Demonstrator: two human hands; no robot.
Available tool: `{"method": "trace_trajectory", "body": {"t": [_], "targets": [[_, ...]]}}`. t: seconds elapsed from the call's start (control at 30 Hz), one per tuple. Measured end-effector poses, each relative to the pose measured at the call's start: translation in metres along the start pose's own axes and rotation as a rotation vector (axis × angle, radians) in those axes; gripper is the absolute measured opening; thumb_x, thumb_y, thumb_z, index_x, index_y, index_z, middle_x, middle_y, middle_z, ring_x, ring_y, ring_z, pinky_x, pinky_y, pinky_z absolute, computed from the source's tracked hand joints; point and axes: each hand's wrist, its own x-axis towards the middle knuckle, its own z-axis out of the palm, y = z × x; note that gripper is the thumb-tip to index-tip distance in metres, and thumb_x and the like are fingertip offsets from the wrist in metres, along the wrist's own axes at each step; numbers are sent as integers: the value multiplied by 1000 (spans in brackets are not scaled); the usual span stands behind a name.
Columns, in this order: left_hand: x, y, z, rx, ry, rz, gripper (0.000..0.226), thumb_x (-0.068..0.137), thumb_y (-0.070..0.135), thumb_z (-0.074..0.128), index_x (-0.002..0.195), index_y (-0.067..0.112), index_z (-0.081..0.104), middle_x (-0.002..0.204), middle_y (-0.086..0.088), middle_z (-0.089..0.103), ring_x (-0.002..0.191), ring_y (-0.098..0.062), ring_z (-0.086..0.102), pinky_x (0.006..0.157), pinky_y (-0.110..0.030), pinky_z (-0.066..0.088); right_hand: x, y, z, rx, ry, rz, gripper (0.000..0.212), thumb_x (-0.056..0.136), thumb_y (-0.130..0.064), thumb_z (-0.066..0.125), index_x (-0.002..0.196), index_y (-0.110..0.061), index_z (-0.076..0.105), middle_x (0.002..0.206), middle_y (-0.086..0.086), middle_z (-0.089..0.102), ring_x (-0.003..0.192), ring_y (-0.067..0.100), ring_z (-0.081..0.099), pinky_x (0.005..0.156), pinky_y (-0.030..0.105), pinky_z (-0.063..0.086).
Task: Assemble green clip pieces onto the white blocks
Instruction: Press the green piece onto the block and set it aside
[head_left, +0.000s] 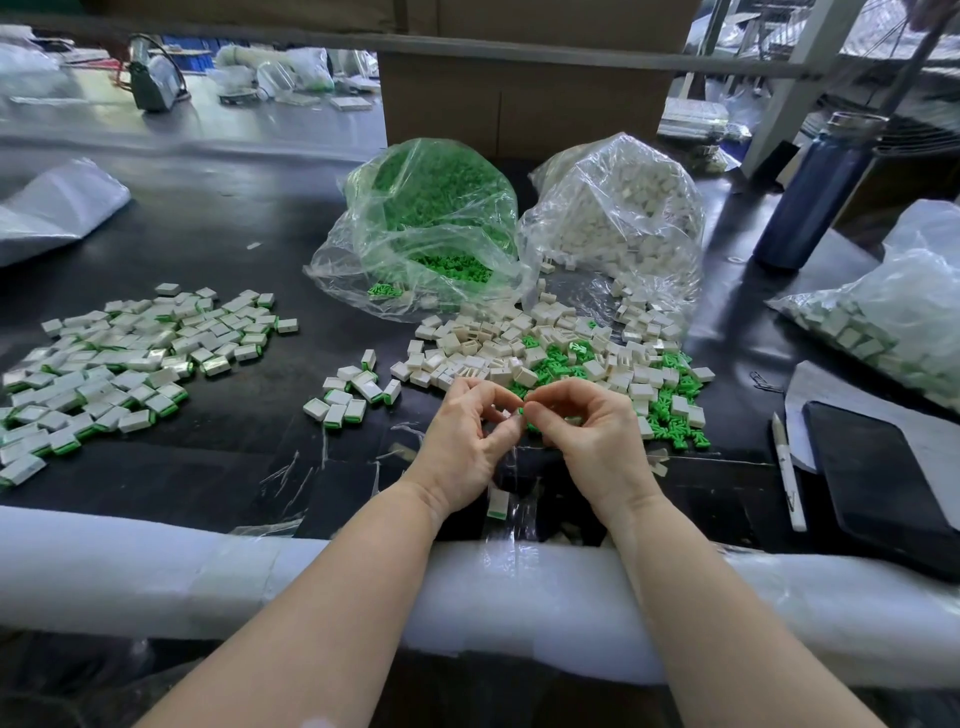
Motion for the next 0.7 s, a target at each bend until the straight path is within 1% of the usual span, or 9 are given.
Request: {"method": "trace_trajectory", "body": {"t": [0.07, 0.17, 0.23, 0.3, 0.37, 0.43, 0.57, 0.63, 0.7], "targets": [[0, 0, 0, 28, -5, -3, 11, 88, 15, 61, 94, 6, 62, 102, -2, 44, 77, -6, 48, 68, -7, 43, 0, 1, 1, -78, 7, -42, 11, 79, -3, 70, 76, -12, 68, 74, 0, 66, 67, 4, 58, 66, 12, 46], [0, 1, 0, 45, -13, -19, 15, 88, 18, 61, 96, 5, 63, 103, -3, 46, 78, -8, 49, 69, -8, 45, 0, 4, 2, -191, -15, -29, 5, 86, -8, 64, 82, -11, 64, 79, 2, 64, 72, 10, 56, 65, 10, 44], [0, 2, 1, 48, -19, -26, 16, 88, 20, 62, 96, 6, 63, 102, -3, 47, 79, -9, 50, 70, -11, 46, 0, 5, 3, -194, -31, -7, 6, 89, -9, 60, 84, -12, 61, 79, 0, 61, 72, 9, 54, 65, 10, 43], [0, 1, 0, 56, -9, -31, 12, 88, 20, 62, 93, 9, 63, 100, -4, 51, 80, -11, 52, 73, -18, 49, 0, 5, 4, -180, -35, 3, 6, 91, -11, 58, 85, -13, 60, 80, -1, 61, 73, 7, 54, 66, 9, 43], [0, 0, -1, 46, 31, -38, 5, 88, 17, 62, 90, 13, 61, 91, -3, 57, 77, -14, 54, 71, -21, 50, 1, 5, 3, -168, -2, -11, 5, 91, -13, 59, 86, -14, 60, 78, -5, 60, 71, 4, 54, 65, 8, 42], [0, -2, -1, 21, 112, -51, 4, 88, 14, 62, 88, 17, 60, 80, 3, 60, 74, -13, 56, 70, -18, 49, 1, 4, 2, -154, 41, -22, 6, 90, -15, 61, 84, -16, 60, 76, -6, 60, 69, 4, 53, 63, 9, 42], [2, -6, -6, -34, 390, -136, 14, 86, 7, 63, 94, 19, 61, 80, 2, 63, 80, -21, 64, 78, -35, 55, 1, 4, -1, -187, 82, -25, 12, 87, -15, 64, 78, -21, 60, 72, -6, 59, 67, 9, 51, 65, 22, 47], [3, -9, -12, 74, 549, -146, 14, 87, 6, 61, 96, 16, 66, 86, -3, 65, 80, -22, 63, 77, -28, 51, 1, 4, -1, -202, 110, -16, 13, 86, -16, 66, 76, -22, 60, 71, -4, 60, 67, 12, 53, 68, 28, 49], [4, -11, -17, 193, 685, -163, 18, 89, 5, 57, 100, 13, 69, 99, -8, 63, 81, -19, 59, 75, -17, 42, 1, 4, -2, -220, 133, -9, 11, 85, -16, 67, 76, -21, 61, 72, -3, 60, 70, 15, 55, 70, 31, 50]]}}
